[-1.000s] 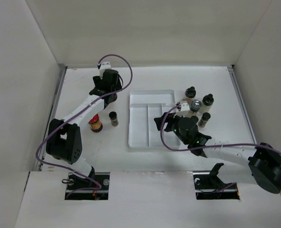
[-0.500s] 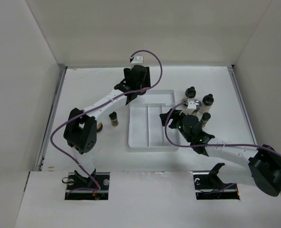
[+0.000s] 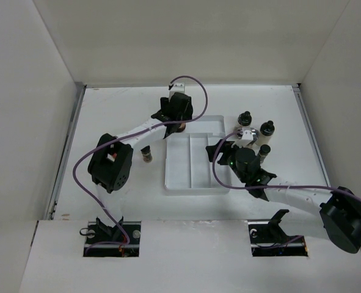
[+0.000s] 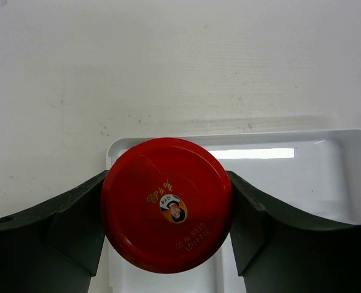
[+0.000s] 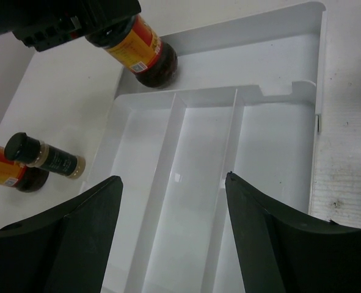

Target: Organize the condiment bottles

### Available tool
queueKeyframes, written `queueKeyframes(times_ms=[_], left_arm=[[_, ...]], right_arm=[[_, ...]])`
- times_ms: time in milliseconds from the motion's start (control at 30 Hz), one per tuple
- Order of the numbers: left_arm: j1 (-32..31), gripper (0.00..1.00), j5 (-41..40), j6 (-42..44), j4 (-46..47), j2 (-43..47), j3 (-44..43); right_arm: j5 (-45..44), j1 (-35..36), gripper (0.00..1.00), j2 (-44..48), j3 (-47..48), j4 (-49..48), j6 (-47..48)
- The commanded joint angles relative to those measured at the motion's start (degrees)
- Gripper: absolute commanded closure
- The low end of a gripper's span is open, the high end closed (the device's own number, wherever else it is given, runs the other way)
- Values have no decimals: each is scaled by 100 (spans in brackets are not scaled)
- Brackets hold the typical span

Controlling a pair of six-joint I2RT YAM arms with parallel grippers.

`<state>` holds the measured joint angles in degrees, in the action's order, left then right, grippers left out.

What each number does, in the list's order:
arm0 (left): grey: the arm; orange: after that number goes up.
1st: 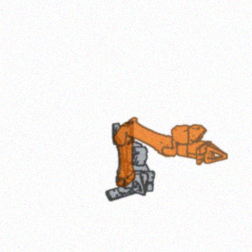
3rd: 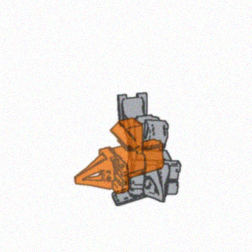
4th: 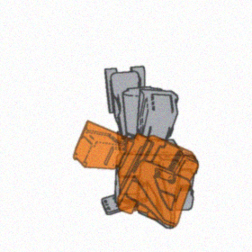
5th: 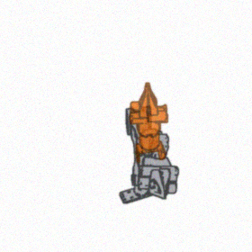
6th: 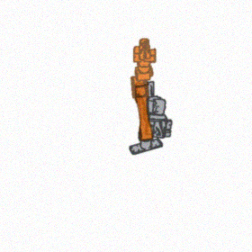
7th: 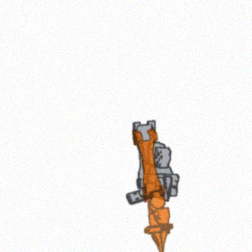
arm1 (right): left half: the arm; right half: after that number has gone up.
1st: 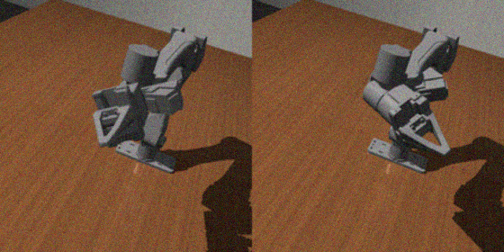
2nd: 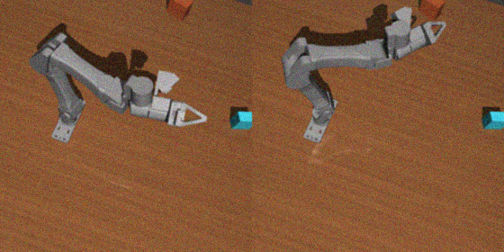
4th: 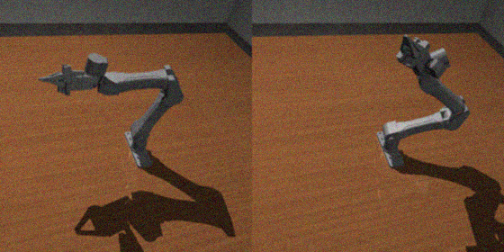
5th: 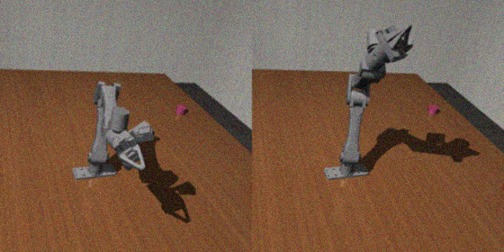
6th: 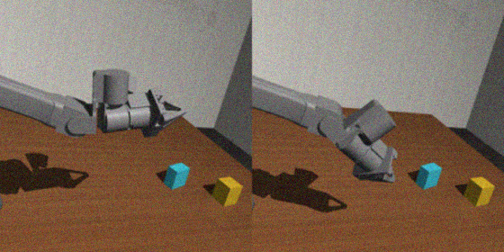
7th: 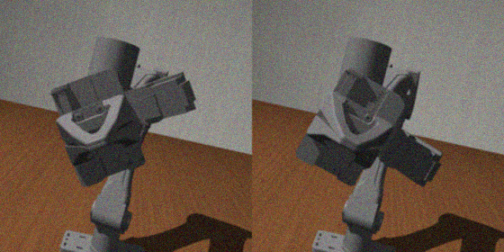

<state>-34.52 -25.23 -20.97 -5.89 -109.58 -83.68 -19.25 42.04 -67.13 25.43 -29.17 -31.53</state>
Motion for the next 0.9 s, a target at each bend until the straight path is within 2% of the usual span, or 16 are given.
queueKeyframes(times_ms=[0, 200, 367, 567, 600, 667, 800, 867], left_arm=[[29, 47, -192, -82, 879, 516, 219], [55, 38, -166, -188, 958, 578, 501], [-15, 16, -201, -118, 1212, 1007, 721], [-15, 11, -692, 5, 1345, 2000, 1142], [-6, 11, -798, -3, 1336, 2219, 1300], [46, 14, -1017, -82, 1214, 2737, 1695], [292, 16, -1642, -547, -5, 3880, 2337], [433, 16, -1739, -802, -673, 4443, 2601]], right_arm=[[-35, -43, 25, 104, 6, -318, -46], [-35, -34, 23, 121, 15, -318, -38], [-35, -43, 19, 157, 6, -318, -46], [-27, -16, 18, 192, 6, -318, -29], [-18, -16, 19, 192, 6, -318, -46], [26, -16, 29, 131, 23, -318, -46], [131, -16, 63, -71, 128, -274, -29], [175, -16, 67, -168, 181, -212, -55]])
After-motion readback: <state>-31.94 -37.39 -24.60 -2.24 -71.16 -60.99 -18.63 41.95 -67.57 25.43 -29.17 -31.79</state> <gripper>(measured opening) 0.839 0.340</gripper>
